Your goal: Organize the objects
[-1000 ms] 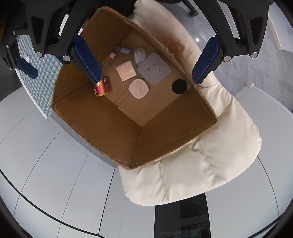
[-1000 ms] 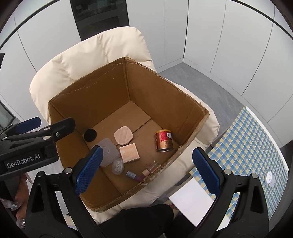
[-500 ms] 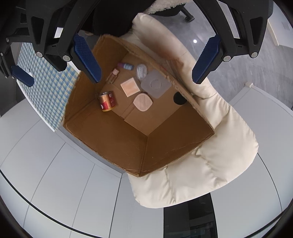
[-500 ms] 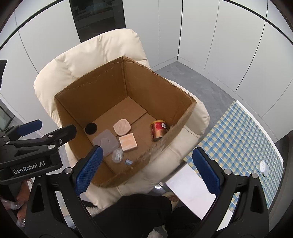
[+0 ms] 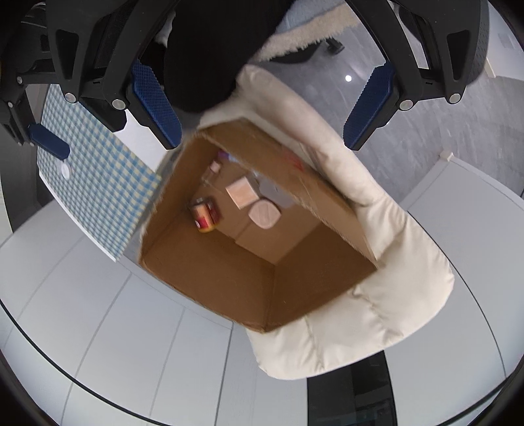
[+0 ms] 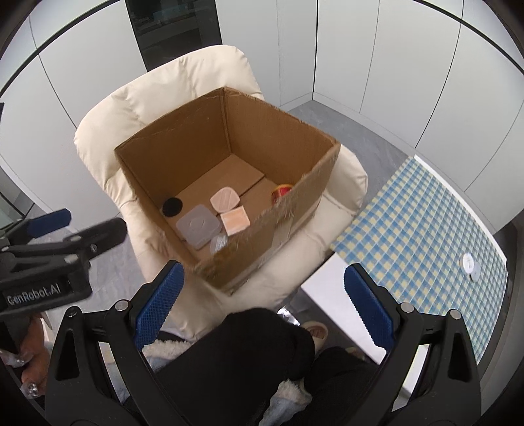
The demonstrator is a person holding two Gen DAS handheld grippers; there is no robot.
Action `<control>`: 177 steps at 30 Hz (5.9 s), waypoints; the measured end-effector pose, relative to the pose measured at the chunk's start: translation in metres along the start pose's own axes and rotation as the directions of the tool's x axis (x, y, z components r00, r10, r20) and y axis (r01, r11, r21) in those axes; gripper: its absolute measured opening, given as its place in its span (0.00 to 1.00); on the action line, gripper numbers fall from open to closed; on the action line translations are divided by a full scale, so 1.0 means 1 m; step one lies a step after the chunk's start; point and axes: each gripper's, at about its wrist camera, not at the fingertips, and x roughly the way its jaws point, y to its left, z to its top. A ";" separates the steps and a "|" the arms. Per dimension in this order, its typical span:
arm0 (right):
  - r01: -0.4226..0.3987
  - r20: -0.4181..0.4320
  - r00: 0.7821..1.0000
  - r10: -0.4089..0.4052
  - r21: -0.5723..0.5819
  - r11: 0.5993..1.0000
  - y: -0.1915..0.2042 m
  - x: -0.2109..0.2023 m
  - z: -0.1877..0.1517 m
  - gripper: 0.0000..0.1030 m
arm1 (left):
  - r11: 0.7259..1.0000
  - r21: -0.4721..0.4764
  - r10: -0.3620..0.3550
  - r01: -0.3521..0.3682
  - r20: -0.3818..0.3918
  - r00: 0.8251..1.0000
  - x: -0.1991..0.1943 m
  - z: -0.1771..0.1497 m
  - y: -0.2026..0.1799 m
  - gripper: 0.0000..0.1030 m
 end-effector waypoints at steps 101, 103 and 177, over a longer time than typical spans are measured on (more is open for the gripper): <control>0.285 -0.042 0.946 -0.323 0.586 0.759 -0.177 -0.135 -0.253 0.97 | 0.842 0.506 -0.168 0.186 -0.082 0.982 -0.014 -0.120 -0.213 0.96; 0.300 -0.055 0.940 -0.336 0.602 0.740 -0.184 -0.137 -0.261 0.97 | 0.833 0.519 -0.172 0.193 -0.089 0.981 -0.013 -0.122 -0.221 0.96; 0.304 -0.071 0.930 -0.361 0.702 0.645 -0.590 0.135 -0.197 0.35 | 0.763 0.585 -0.175 0.275 -0.222 0.959 0.286 -0.050 -0.562 0.96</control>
